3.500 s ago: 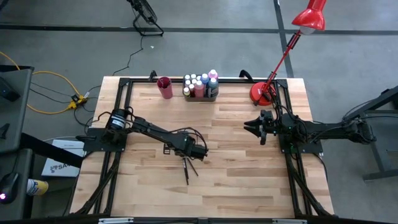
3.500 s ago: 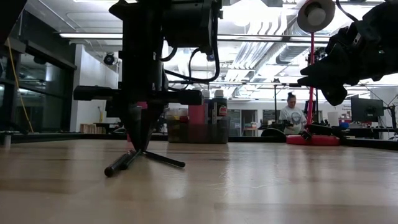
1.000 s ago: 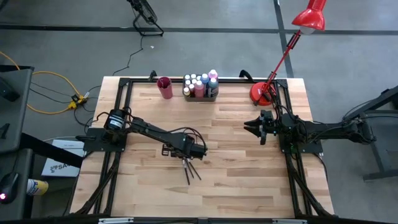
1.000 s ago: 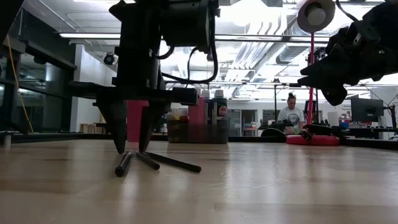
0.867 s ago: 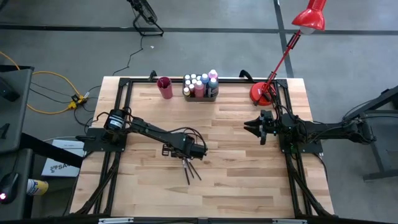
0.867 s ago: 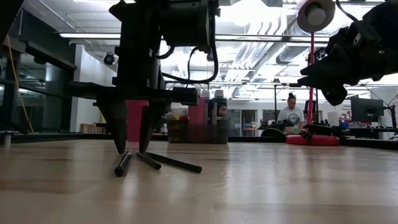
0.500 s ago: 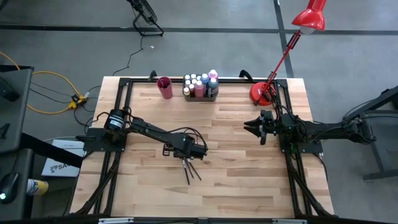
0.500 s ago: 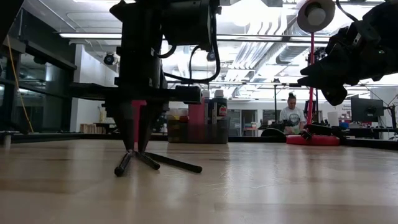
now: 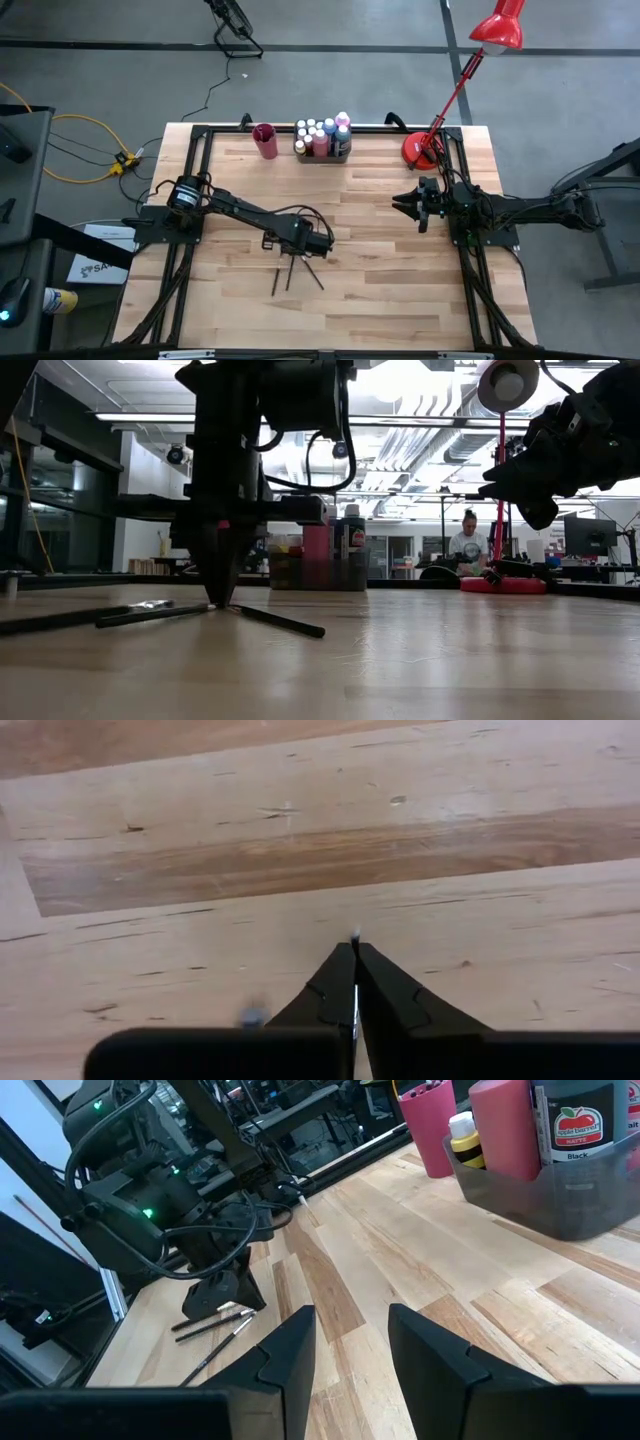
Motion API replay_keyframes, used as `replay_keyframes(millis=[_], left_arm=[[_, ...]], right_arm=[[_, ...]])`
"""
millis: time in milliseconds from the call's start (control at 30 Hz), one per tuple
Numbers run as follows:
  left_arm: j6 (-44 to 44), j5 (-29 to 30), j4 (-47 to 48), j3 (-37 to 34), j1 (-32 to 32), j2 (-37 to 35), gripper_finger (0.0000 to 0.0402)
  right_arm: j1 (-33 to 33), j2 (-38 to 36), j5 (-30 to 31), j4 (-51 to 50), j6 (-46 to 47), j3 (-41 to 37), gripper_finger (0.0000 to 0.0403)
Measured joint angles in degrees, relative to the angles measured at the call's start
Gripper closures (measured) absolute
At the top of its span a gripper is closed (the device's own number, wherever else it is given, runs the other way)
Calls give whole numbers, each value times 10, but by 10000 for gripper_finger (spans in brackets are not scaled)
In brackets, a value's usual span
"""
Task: Pick & Place Paint Supplies
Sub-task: Put the black paint brush into the pink cup
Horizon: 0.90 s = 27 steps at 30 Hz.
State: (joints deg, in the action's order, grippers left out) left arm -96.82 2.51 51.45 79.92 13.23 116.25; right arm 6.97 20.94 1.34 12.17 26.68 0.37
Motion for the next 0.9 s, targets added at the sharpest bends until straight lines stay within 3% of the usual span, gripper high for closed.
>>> replay_keyframes(millis=[200, 333, 567, 700, 900], left_arm=[[26, 29, -4, 5, 0, 0, 400], [50, 79, 24, 38, 2, 5, 401], [95, 239, 67, 93, -1, -32, 401], [96, 330, 143, 114, 0, -73, 401], [100, 538, 236, 122, 0, -130, 401]], right_arm=[[0, 0, 0, 0, 0, 0, 280], [0, 0, 0, 0, 0, 0, 280], [0, 0, 0, 0, 0, 0, 280], [0, 0, 0, 0, 0, 0, 280], [0, 0, 0, 0, 0, 0, 280]])
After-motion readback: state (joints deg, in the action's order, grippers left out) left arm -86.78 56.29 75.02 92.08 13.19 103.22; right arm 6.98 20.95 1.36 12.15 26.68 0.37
